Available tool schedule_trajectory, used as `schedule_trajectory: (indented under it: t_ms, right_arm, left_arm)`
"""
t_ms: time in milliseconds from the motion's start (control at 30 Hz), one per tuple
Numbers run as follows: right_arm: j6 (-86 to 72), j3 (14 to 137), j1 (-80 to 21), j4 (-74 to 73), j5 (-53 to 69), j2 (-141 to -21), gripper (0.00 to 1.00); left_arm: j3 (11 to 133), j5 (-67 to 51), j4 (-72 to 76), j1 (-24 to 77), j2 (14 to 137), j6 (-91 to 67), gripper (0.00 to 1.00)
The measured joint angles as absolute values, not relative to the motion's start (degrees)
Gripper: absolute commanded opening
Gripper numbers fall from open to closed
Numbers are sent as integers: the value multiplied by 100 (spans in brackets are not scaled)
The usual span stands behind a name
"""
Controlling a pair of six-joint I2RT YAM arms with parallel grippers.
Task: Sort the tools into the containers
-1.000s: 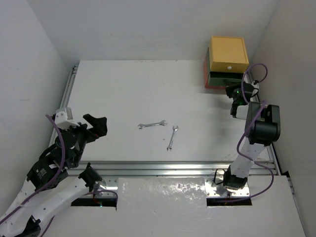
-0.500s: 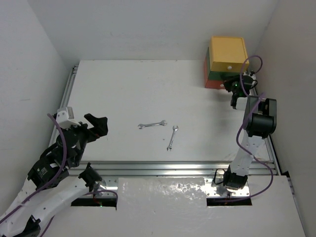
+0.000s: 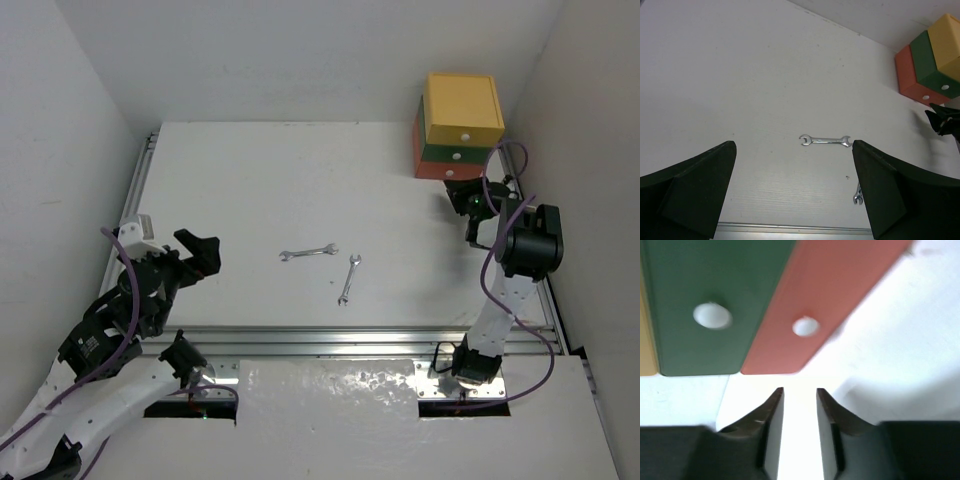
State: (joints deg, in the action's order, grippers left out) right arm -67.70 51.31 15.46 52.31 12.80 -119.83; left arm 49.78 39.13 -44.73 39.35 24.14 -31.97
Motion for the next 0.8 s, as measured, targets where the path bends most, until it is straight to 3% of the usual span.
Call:
schedule_trajectory:
  t_ms: [200,633,800]
  right_arm:
    - [-6818,5061,1686,5579,1498,-12130,57]
    - [-7140,6003,2045,6405,2250,-13419,56]
    - [-7249,6622,2053,6246,2488,-13773,50]
  left_arm:
    - [4978,3887,-4471,3935,2416,-3190,100]
    - [4976,3767,-4353,3935,2449,-3118,100]
    - [4976,3734,-4342,3935,2530,-3087,100]
